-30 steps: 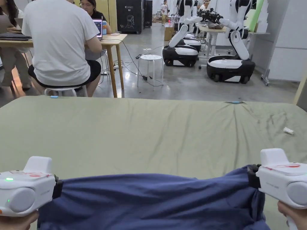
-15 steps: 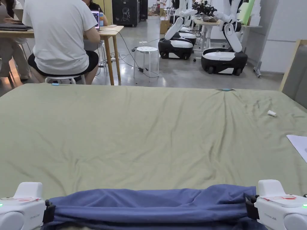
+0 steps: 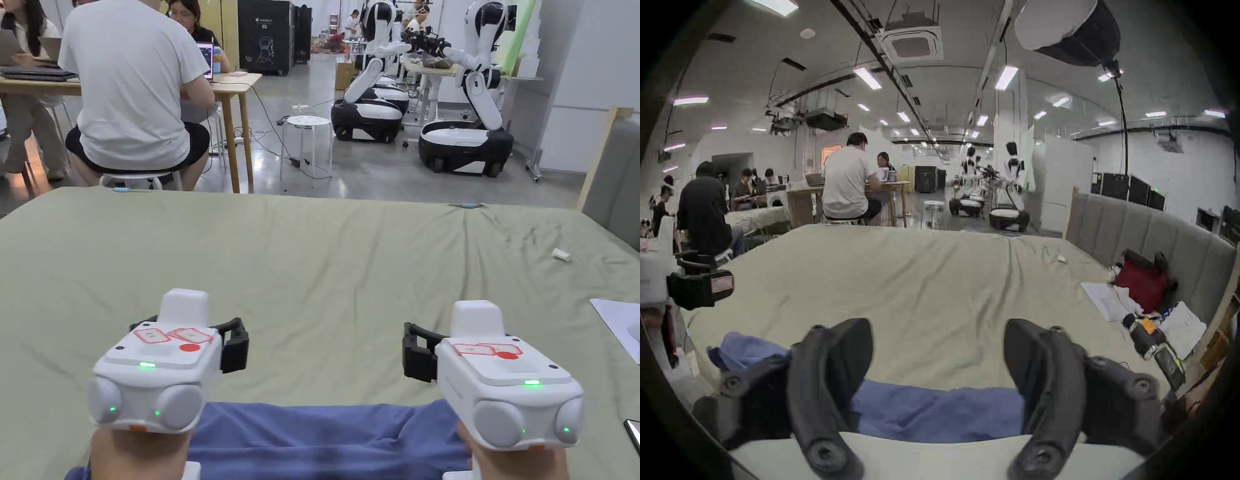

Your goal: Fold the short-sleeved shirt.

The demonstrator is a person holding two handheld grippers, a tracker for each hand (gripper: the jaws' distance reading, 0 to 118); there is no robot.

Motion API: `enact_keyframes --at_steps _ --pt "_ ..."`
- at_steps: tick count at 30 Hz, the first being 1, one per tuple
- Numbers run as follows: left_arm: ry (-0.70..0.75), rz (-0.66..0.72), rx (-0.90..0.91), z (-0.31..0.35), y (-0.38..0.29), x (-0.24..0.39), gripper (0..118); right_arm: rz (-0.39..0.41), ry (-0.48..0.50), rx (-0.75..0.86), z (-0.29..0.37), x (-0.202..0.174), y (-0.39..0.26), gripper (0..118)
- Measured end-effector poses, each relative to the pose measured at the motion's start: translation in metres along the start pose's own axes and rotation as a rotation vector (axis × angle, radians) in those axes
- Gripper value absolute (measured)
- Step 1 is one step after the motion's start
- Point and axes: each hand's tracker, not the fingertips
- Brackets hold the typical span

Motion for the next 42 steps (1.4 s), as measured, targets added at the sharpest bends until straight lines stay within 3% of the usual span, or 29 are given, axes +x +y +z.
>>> enact_keyframes --at_steps 1,2,3,4,7,23,31,36,37,39,40,42 --pt "-0.007 -0.012 -0.002 0.000 -0.001 0.003 9 0.003 0.010 0.004 0.001 -0.002 -0.002 36" --pt "-0.009 -0.029 -0.016 -0.001 -0.002 0.006 0 0.002 0.015 0.012 0.001 -0.004 -0.003 26" --pt "-0.005 -0.050 -0.027 -0.001 -0.004 0.010 0 0.012 0.002 0.022 0.001 -0.007 -0.004 26" --pt "0.022 -0.060 -0.023 -0.002 -0.007 0.006 0 0.041 -0.035 0.049 0.003 -0.008 -0.006 0" --pt "-0.012 -0.058 -0.034 0.002 -0.009 0.006 0 0.030 0.018 0.015 0.000 -0.005 -0.008 0" --pt "0.006 -0.048 -0.042 0.006 -0.017 -0.009 0 0.047 0.017 0.023 0.000 -0.014 -0.013 0" --pt "-0.018 0.121 -0.213 0.009 -0.058 -0.093 0 0.088 0.042 0.010 0.002 -0.044 -0.014 0" --pt "-0.105 0.335 -0.329 0.005 -0.108 -0.156 2 0.120 0.080 -0.016 -0.011 -0.074 -0.019 0" --pt "-0.112 0.361 -0.315 0.007 -0.116 -0.166 26 0.123 0.088 -0.023 -0.010 -0.080 -0.018 0" --pt "-0.148 0.482 -0.339 0.004 -0.131 -0.192 92 0.127 0.101 -0.033 -0.012 -0.091 -0.020 0" --pt "-0.146 0.554 -0.325 0.004 -0.139 -0.202 117 0.132 0.104 -0.038 -0.014 -0.096 -0.022 0" --pt "-0.196 0.709 -0.324 0.001 -0.154 -0.221 118 0.139 0.113 -0.050 -0.019 -0.103 -0.024 0"
